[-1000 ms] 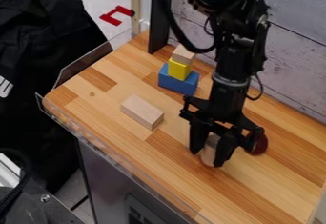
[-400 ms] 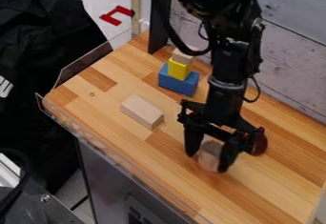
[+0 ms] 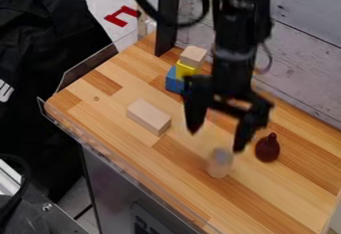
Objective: Move the cylinder to the right side of the table
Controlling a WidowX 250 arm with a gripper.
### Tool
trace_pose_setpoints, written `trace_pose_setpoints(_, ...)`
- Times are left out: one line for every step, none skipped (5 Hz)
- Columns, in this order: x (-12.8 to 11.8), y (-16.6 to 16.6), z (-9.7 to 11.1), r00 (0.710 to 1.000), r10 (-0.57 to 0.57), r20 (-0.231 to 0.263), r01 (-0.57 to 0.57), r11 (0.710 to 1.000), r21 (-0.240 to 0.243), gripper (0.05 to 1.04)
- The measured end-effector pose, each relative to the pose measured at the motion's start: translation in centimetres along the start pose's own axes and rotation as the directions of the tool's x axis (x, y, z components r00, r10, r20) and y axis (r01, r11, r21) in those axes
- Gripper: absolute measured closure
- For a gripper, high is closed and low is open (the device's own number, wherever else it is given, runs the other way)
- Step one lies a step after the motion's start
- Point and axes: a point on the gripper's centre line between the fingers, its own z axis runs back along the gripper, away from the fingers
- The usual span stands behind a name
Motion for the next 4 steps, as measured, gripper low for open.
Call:
trace_pose_setpoints(0.5, 0.3, 4.0, 0.997, -0.024, 0.067, 0.02, 0.998, 0.059, 0.083)
trace_pose_setpoints(1.3, 0.8, 6.1, 0.997, -0.038, 0.064, 0.03, 0.992, 0.122, 0.083)
trace_pose_setpoints(2.7, 1.7, 5.6, 0.998, -0.052, 0.03, 0.047, 0.99, 0.134, 0.083)
trace_pose_setpoints(3.3, 2.7, 4.8, 1.0, -0.028, -0.008, 0.029, 0.993, 0.118, 0.083)
